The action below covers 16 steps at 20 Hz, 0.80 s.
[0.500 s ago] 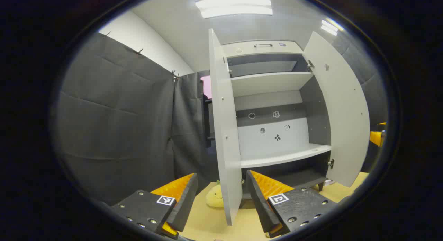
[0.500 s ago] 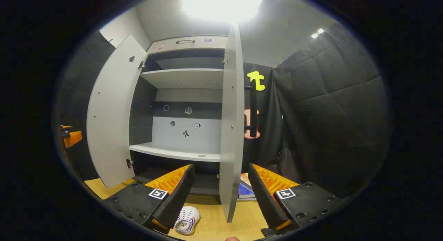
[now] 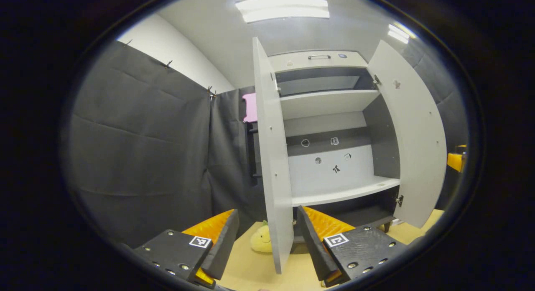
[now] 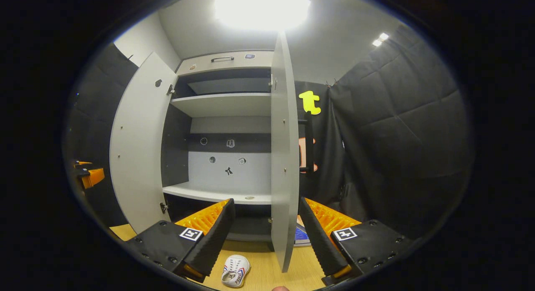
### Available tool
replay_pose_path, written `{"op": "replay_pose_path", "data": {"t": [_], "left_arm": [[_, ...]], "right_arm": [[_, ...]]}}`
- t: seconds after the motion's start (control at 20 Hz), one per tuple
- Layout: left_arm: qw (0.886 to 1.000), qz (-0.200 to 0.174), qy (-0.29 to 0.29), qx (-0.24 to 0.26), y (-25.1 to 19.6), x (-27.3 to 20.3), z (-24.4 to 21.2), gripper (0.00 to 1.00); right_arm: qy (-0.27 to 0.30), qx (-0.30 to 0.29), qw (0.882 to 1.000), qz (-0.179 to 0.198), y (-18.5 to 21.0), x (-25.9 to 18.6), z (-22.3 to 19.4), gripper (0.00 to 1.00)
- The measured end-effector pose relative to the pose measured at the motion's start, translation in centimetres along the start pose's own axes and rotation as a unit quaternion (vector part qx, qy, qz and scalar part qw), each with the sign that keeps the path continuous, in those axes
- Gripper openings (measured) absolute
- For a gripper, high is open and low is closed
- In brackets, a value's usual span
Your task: Grab one shoe with the right hand and put it into the shoe cabinet, grab the other shoe with the left hand and put it into the shoe cabinet; then close the right door with the right hand and the left door with the left hand.
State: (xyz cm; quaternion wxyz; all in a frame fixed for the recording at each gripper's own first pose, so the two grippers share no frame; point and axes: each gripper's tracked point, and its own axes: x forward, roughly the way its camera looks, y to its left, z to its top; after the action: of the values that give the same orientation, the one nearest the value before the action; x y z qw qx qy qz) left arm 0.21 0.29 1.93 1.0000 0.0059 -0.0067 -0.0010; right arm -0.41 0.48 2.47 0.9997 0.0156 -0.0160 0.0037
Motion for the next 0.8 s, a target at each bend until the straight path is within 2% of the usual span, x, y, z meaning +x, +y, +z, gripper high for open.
{"op": "replay_pose_path", "data": {"t": [0.45, 0.65, 0.8], "left_arm": [[1.0, 0.003, 0.0, -0.001, 0.4, 0.0, -0.3, 0.82], [1.0, 0.006, 0.001, 0.006, 0.8, -0.3, -0.6, 0.82], [1.0, 0.007, 0.013, 0.003, 0.9, -0.8, -1.4, 0.83]], "right_arm": [[0.007, -0.015, 1.0, 0.017, 1.8, 0.2, -0.9, 0.98], [0.044, -0.021, 0.998, 0.043, 3.9, 1.2, -3.2, 0.98], [0.091, -0.025, 0.993, 0.074, 6.2, 2.0, -6.4, 0.98]]}}
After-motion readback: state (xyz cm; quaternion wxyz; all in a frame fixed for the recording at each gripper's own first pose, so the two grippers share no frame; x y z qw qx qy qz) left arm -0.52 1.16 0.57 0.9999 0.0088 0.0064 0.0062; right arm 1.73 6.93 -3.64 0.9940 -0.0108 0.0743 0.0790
